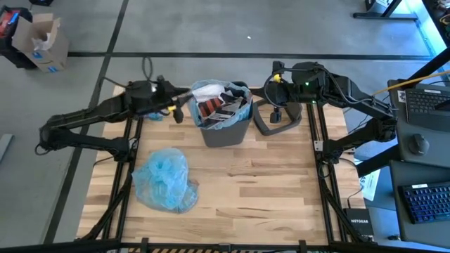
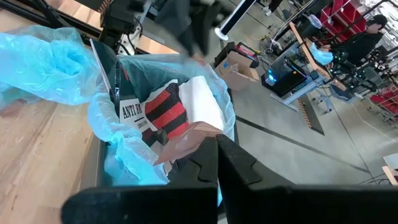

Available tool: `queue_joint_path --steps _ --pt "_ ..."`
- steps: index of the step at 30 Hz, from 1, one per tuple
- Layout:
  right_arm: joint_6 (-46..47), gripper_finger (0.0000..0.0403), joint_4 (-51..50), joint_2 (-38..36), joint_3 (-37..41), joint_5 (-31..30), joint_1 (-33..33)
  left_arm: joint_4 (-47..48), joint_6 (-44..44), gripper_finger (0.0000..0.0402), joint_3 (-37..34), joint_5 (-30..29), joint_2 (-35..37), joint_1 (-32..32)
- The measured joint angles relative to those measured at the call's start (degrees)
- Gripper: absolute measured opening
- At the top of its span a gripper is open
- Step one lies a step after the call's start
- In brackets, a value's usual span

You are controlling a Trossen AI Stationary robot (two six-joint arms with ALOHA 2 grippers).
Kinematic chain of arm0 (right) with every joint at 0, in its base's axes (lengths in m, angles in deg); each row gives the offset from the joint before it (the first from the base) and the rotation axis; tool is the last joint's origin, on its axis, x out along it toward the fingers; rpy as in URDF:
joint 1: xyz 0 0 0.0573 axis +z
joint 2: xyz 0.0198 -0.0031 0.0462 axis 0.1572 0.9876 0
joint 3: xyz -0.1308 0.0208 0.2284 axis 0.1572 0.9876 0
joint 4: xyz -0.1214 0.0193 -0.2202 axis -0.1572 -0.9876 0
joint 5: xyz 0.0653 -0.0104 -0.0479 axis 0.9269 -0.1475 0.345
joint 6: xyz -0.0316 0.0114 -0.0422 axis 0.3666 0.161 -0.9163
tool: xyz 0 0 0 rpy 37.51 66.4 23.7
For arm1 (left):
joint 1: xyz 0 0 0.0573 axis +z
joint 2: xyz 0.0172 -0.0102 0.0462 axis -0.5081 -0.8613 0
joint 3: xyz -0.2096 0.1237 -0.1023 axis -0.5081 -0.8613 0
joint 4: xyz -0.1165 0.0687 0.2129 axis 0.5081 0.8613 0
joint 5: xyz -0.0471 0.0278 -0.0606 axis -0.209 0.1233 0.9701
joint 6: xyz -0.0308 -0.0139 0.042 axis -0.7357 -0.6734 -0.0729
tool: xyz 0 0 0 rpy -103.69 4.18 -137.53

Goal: Pick and place trash into bin
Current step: Remove the trash bag from the trash bin

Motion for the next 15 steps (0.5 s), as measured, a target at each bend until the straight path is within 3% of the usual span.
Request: queue_joint_path --steps 3,8,11,15 --pt "-0.2 0.0 0.2 0.0 0.0 0.0 0.0 0.34 -0.11 0.0117 0.01 4.46 -2.22 -0.28" --pt "-0.2 0.0 0.07 0.0 0.0 0.0 0.0 7.4 0.16 0.0117 5.37 4.8 -3.27 -0.83" --pt "-0.2 0.0 0.04 0.0 0.0 0.0 0.0 11.75 0.08 0.0117 10.27 4.03 -3.21 -0.79" --pt "-0.2 0.0 0.0 0.0 0.0 0.0 0.0 18.93 -2.45 0.0117 15.73 -1.55 -3.19 0.15"
